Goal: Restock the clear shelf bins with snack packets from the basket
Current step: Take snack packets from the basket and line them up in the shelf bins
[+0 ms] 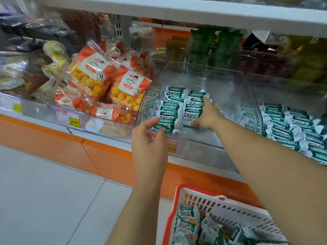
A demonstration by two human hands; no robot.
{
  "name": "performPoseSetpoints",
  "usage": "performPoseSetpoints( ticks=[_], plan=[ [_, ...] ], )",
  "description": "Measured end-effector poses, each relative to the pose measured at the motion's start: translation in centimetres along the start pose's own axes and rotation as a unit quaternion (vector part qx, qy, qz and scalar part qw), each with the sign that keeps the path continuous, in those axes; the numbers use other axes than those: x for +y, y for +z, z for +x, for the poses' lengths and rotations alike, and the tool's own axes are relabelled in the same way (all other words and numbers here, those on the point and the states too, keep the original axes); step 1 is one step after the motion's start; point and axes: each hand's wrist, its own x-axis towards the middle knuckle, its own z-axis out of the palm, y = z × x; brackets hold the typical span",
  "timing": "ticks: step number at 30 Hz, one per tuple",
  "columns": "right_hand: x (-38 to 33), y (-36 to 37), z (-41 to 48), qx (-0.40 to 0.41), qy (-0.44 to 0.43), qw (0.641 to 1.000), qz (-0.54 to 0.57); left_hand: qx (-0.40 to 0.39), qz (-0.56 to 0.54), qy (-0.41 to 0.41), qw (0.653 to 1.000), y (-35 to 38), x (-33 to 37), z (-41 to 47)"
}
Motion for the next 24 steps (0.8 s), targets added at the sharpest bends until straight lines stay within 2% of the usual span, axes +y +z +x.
performPoseSetpoints(
  ticks=[4, 10, 16, 24],
  plan=[
    [0.5, 0.1, 1.4, -0.048, 0.007, 0.999, 0.022, -0.005, 0.014, 0.017, 1.000, 0.3, -0.3, -0.1],
    [0.2, 1.1, 1.7, 0.013, -0.027, 0.999, 0.029, -0.013, 0.021, 0.020, 0.999, 0.6, -0.2, -0.2],
    [0.9, 0.7, 2.2, -0.030, -0.039, 0.998, 0.041, -0.016, 0.022, 0.017, 0.999, 0.7, 0.0, -0.3],
    [0.9, 0.0, 1.0, -0.049, -0.026, 0.998, 0.034, -0.020, 0.024, 0.011, 0.999, 0.5, 0.0, -0.4]
  ],
)
